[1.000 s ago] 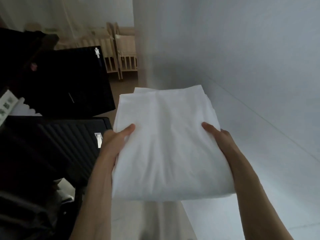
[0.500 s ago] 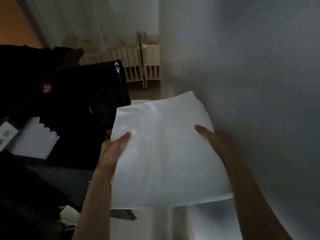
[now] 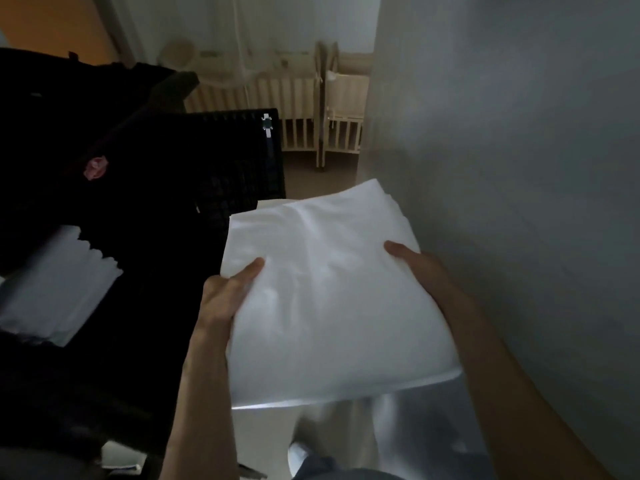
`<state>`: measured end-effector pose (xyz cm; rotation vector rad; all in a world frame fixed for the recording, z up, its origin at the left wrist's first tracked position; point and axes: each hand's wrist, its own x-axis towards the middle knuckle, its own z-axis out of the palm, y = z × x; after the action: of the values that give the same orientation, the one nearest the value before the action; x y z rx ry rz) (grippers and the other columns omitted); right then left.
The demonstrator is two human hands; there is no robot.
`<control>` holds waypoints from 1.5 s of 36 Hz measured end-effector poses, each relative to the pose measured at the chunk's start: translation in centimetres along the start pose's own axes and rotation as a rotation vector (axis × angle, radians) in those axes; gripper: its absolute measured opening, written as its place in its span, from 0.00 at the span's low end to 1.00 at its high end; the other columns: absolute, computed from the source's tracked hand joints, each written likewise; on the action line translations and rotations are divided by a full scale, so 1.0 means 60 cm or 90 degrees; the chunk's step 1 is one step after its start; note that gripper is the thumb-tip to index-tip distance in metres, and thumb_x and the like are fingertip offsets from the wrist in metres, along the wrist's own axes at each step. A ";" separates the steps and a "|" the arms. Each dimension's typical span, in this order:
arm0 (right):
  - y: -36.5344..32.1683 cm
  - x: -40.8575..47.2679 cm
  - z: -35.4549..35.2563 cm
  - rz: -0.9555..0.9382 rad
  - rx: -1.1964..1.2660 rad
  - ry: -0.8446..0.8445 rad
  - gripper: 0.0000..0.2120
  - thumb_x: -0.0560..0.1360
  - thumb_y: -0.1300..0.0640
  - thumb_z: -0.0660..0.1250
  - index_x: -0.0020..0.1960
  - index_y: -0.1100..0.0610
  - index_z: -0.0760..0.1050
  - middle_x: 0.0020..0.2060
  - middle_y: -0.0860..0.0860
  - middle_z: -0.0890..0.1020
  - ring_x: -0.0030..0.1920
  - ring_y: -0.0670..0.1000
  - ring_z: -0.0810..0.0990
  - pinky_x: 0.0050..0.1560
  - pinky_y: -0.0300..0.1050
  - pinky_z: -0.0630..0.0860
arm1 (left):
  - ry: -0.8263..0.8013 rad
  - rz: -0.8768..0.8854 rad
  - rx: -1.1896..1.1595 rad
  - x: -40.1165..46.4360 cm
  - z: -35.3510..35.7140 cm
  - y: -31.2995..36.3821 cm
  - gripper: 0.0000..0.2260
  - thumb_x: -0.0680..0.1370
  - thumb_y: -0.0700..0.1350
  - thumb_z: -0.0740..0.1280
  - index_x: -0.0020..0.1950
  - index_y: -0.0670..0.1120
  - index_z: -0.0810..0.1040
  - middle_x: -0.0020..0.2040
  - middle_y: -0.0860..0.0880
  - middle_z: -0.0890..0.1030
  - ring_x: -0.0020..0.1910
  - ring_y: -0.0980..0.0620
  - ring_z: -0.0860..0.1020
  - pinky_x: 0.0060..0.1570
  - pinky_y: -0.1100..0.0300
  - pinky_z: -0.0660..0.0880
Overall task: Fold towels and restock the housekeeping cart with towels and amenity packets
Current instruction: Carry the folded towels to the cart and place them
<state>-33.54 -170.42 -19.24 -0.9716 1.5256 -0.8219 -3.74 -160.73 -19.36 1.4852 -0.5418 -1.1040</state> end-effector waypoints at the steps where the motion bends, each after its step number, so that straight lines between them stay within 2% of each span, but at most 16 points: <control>1: -0.008 0.015 0.009 0.005 -0.002 -0.001 0.44 0.53 0.33 0.79 0.61 0.57 0.79 0.49 0.51 0.86 0.46 0.53 0.86 0.50 0.50 0.82 | 0.008 -0.001 -0.006 0.017 -0.001 0.002 0.13 0.68 0.50 0.80 0.44 0.42 0.86 0.43 0.48 0.87 0.40 0.48 0.87 0.31 0.61 0.80; 3: -0.023 0.045 0.029 0.008 -0.011 -0.013 0.45 0.53 0.33 0.80 0.62 0.57 0.79 0.51 0.52 0.86 0.50 0.56 0.85 0.58 0.55 0.80 | 0.023 -0.003 -0.002 0.048 -0.005 0.006 0.15 0.68 0.52 0.80 0.46 0.42 0.85 0.42 0.50 0.87 0.40 0.50 0.86 0.33 0.62 0.80; 5: -0.036 0.077 0.058 0.006 -0.037 -0.025 0.45 0.52 0.32 0.79 0.62 0.56 0.79 0.50 0.52 0.86 0.48 0.55 0.86 0.57 0.55 0.80 | 0.052 -0.005 0.008 0.082 -0.015 0.006 0.16 0.68 0.53 0.80 0.46 0.43 0.84 0.41 0.52 0.87 0.39 0.53 0.86 0.32 0.63 0.79; 8: -0.053 0.125 0.102 0.027 -0.051 -0.052 0.48 0.49 0.30 0.79 0.62 0.56 0.79 0.50 0.52 0.86 0.47 0.56 0.86 0.57 0.55 0.80 | 0.095 -0.007 0.002 0.125 -0.033 0.006 0.15 0.68 0.53 0.81 0.41 0.44 0.83 0.36 0.56 0.86 0.34 0.56 0.85 0.25 0.67 0.76; 11: -0.061 0.164 0.141 0.042 -0.071 -0.084 0.48 0.48 0.29 0.79 0.61 0.55 0.79 0.48 0.50 0.87 0.47 0.55 0.86 0.56 0.55 0.80 | 0.133 -0.013 -0.003 0.156 -0.053 0.003 0.15 0.67 0.54 0.81 0.41 0.44 0.83 0.35 0.57 0.85 0.33 0.56 0.85 0.25 0.66 0.77; 13: -0.066 0.189 0.168 0.045 -0.098 -0.100 0.46 0.51 0.29 0.78 0.60 0.55 0.80 0.46 0.48 0.87 0.45 0.53 0.86 0.54 0.52 0.81 | 0.164 -0.024 0.000 0.174 -0.070 -0.001 0.17 0.66 0.55 0.81 0.42 0.44 0.83 0.36 0.56 0.86 0.34 0.55 0.85 0.27 0.65 0.78; 16: -0.071 0.224 0.214 0.053 -0.135 -0.128 0.39 0.55 0.34 0.78 0.57 0.58 0.81 0.42 0.47 0.87 0.41 0.51 0.86 0.43 0.44 0.79 | 0.206 -0.058 -0.011 0.198 -0.097 -0.018 0.21 0.63 0.56 0.82 0.45 0.43 0.84 0.39 0.53 0.87 0.38 0.52 0.86 0.34 0.61 0.80; 19: -0.080 0.255 0.259 0.057 -0.181 -0.191 0.34 0.58 0.36 0.78 0.56 0.57 0.82 0.40 0.47 0.87 0.38 0.50 0.86 0.39 0.42 0.77 | 0.252 -0.099 -0.021 0.217 -0.121 -0.032 0.23 0.61 0.57 0.83 0.45 0.42 0.85 0.40 0.52 0.87 0.38 0.51 0.86 0.38 0.59 0.81; 27: -0.120 0.375 0.401 0.048 -0.282 -0.342 0.25 0.63 0.38 0.77 0.53 0.54 0.82 0.39 0.47 0.87 0.35 0.49 0.86 0.36 0.40 0.76 | 0.407 -0.156 -0.059 0.271 -0.144 -0.048 0.20 0.64 0.56 0.82 0.43 0.43 0.83 0.34 0.55 0.85 0.33 0.56 0.85 0.33 0.63 0.78; 30: -0.134 0.426 0.457 0.033 -0.312 -0.390 0.28 0.63 0.38 0.77 0.57 0.53 0.81 0.43 0.48 0.86 0.39 0.50 0.86 0.36 0.39 0.75 | 0.470 -0.162 -0.067 0.290 -0.138 -0.046 0.18 0.65 0.57 0.81 0.40 0.46 0.80 0.28 0.60 0.82 0.28 0.61 0.82 0.25 0.68 0.75; 33: -0.153 0.466 0.505 0.019 -0.345 -0.441 0.34 0.59 0.36 0.77 0.59 0.51 0.80 0.45 0.46 0.85 0.43 0.48 0.84 0.39 0.40 0.75 | 0.540 -0.178 -0.083 0.302 -0.125 -0.050 0.16 0.66 0.56 0.81 0.39 0.47 0.80 0.29 0.57 0.83 0.28 0.60 0.82 0.26 0.67 0.74; 37: -0.171 0.507 0.559 0.023 -0.407 -0.514 0.34 0.59 0.35 0.77 0.61 0.50 0.79 0.44 0.46 0.84 0.43 0.49 0.84 0.39 0.40 0.75 | 0.610 -0.196 -0.119 0.315 -0.112 -0.060 0.16 0.66 0.55 0.81 0.39 0.45 0.82 0.31 0.54 0.84 0.29 0.59 0.83 0.30 0.65 0.76; 43: -0.181 0.525 0.634 0.004 -0.471 -0.599 0.31 0.66 0.37 0.76 0.64 0.50 0.77 0.47 0.46 0.83 0.45 0.49 0.83 0.39 0.41 0.74 | 0.659 -0.220 -0.179 0.324 -0.114 -0.071 0.16 0.67 0.54 0.81 0.42 0.43 0.84 0.35 0.51 0.86 0.35 0.52 0.85 0.38 0.60 0.79; 49: -0.162 0.540 0.695 -0.017 -0.507 -0.630 0.37 0.69 0.40 0.75 0.72 0.52 0.70 0.59 0.50 0.81 0.52 0.51 0.81 0.49 0.43 0.76 | 0.670 -0.227 -0.247 0.345 -0.126 -0.081 0.12 0.70 0.50 0.79 0.43 0.43 0.83 0.33 0.51 0.86 0.32 0.53 0.85 0.26 0.64 0.78; 51: -0.153 0.546 0.709 -0.014 -0.521 -0.632 0.39 0.68 0.39 0.75 0.74 0.52 0.68 0.60 0.51 0.80 0.54 0.52 0.81 0.54 0.45 0.76 | 0.671 -0.223 -0.262 0.351 -0.132 -0.087 0.12 0.71 0.49 0.79 0.43 0.43 0.83 0.34 0.50 0.86 0.32 0.52 0.85 0.27 0.63 0.78; 54: -0.139 0.557 0.729 0.012 -0.551 -0.626 0.39 0.68 0.39 0.75 0.73 0.55 0.70 0.59 0.52 0.80 0.52 0.53 0.81 0.52 0.45 0.75 | 0.681 -0.223 -0.268 0.363 -0.135 -0.100 0.11 0.71 0.48 0.79 0.44 0.43 0.83 0.39 0.48 0.86 0.34 0.53 0.85 0.32 0.62 0.80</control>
<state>8.56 -204.16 -32.92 -1.6406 0.9490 0.4156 11.59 -173.21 -32.96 1.5634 0.6721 -0.4777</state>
